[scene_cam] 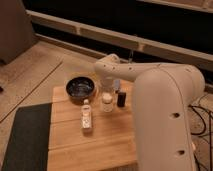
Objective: Place the ceramic cup over the eraser
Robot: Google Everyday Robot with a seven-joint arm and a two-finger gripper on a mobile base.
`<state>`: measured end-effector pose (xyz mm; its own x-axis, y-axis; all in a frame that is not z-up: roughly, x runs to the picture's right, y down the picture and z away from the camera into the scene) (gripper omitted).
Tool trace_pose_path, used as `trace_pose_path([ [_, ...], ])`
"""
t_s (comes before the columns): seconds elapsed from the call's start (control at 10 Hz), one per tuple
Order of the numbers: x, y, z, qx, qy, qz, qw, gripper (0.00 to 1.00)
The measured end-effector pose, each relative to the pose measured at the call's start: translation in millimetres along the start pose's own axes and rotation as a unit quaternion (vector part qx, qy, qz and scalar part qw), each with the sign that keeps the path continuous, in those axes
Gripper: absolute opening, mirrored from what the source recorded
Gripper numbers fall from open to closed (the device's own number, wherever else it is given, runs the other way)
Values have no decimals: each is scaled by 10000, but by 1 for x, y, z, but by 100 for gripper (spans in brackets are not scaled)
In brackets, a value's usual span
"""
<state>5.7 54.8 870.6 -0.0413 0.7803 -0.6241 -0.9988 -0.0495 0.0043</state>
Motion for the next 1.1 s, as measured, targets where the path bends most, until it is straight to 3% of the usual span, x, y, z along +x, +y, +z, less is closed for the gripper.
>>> trace_pose_path([
  [0.3,0,-1,3,59,63,-26,10000,17],
  [0.5,-7,4,-5,106,-47,-140,9998,1],
  [0.8,-36,40,-55,154,-566,-570,9967,0],
  [1.1,-56,64,-99,221,-907,-757,9927,0],
])
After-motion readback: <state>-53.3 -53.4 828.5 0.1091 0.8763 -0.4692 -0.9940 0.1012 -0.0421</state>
